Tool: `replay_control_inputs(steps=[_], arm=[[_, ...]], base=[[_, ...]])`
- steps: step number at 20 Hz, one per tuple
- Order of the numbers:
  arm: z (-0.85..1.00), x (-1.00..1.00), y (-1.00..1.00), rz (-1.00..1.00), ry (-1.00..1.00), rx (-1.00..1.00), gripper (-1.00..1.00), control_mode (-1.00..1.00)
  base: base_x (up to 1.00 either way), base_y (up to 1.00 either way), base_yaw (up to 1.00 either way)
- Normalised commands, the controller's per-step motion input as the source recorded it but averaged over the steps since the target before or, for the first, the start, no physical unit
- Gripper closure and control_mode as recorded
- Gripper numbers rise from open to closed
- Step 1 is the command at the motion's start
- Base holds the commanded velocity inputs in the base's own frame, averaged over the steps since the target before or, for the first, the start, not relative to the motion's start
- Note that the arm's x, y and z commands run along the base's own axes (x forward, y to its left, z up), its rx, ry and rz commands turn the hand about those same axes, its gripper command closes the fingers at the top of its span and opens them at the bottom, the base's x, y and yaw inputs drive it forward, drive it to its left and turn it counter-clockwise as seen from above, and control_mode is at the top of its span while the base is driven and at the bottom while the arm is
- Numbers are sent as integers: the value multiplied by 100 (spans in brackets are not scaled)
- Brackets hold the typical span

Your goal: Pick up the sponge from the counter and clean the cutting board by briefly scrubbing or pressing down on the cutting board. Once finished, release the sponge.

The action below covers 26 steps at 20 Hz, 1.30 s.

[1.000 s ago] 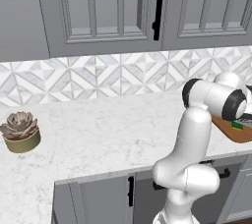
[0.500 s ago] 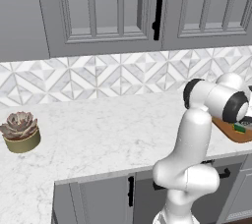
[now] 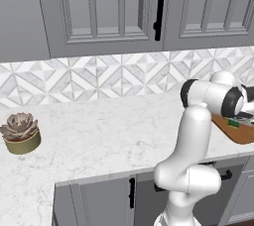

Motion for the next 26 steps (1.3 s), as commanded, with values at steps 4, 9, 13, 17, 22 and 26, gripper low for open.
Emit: replay_control_inputs(steps=[4,9,13,17,22,26], arm=[[-1,48,0,0,-5,0,100,-100],[0,32,0,0,-8,0,100,-100],[-23,2,0,0,-2,0,100,-100],[-55,0,0,0,0,-1,100,-100],[-55,0,0,0,1,-1,100,-100],[-52,0,0,0,8,0,100,-100]], base=[[0,0,0],[0,0,0],[0,0,0],[0,0,0],[0,0,0],[0,0,0]])
